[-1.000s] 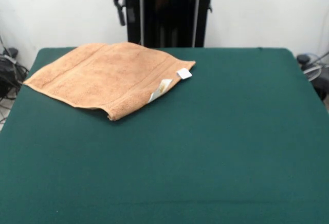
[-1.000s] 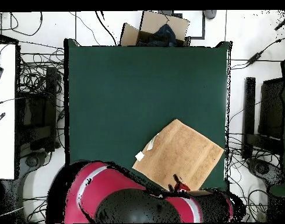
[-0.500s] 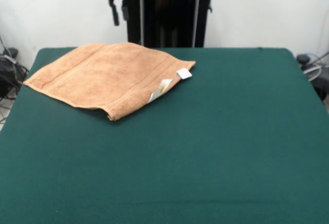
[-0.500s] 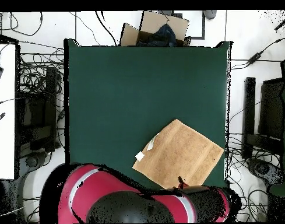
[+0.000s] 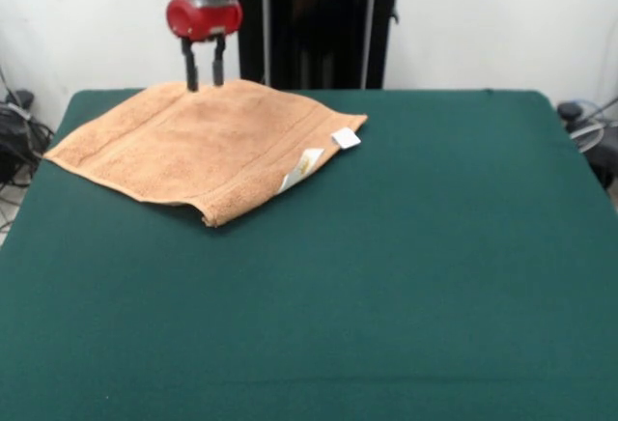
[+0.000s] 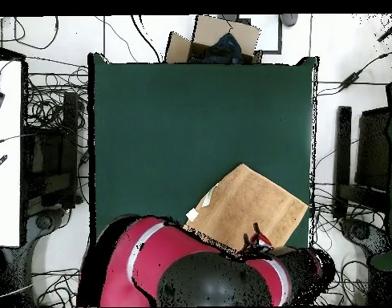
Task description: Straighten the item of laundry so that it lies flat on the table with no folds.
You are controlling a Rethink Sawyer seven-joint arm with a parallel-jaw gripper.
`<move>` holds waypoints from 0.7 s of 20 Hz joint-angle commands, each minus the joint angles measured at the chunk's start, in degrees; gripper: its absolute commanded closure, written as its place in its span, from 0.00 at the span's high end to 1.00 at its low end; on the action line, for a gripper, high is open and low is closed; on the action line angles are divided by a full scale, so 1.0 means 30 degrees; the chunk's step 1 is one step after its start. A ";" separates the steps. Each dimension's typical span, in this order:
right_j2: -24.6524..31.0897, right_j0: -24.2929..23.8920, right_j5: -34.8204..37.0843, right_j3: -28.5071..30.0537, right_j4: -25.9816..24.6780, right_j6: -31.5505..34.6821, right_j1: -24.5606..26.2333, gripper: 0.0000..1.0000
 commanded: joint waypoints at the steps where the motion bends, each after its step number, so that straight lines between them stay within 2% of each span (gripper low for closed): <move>1: 0.3234 -0.0304 -0.0004 -0.3156 0.4117 -0.2158 0.2574 1.00; 4: 0.3265 -0.0308 -0.0795 -0.3887 0.6012 -0.2666 0.3797 1.00; 8: 0.2983 0.0091 -0.0722 -0.4797 0.7353 -0.2525 0.4987 1.00; 14: 0.2801 0.0872 0.1170 -0.5899 0.6956 -0.0589 0.5516 1.00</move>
